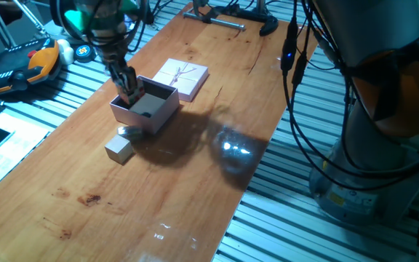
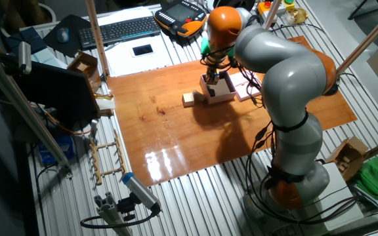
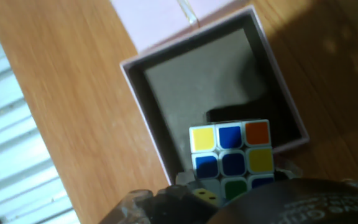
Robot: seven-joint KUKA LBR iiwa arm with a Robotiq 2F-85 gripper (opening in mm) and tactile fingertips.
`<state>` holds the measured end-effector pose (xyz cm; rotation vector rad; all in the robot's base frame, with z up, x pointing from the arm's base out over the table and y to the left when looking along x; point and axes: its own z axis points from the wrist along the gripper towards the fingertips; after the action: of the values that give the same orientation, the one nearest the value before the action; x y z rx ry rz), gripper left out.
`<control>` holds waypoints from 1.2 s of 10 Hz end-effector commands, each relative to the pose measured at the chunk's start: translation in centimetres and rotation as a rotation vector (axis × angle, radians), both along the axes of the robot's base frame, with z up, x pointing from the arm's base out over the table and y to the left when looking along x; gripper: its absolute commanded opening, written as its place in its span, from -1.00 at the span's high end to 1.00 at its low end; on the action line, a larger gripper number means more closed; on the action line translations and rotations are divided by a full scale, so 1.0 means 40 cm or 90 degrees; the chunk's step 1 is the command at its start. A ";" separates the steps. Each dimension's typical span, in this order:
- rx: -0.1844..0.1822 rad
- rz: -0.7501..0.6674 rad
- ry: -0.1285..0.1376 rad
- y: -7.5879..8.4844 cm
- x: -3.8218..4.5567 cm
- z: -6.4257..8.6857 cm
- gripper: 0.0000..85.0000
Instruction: Take everything out of the gift box
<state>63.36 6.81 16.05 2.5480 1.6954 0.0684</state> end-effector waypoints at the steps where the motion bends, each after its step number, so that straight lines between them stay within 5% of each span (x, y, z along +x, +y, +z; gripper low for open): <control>1: -0.001 0.002 -0.001 0.017 -0.002 -0.001 0.98; 4: -0.004 0.012 -0.003 0.045 -0.015 -0.027 0.98; 8: -0.021 0.011 0.026 0.045 -0.015 -0.027 0.98; 12: -0.013 0.045 0.005 0.059 -0.008 -0.028 0.98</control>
<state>63.12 9.42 14.94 2.4772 1.7791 0.0470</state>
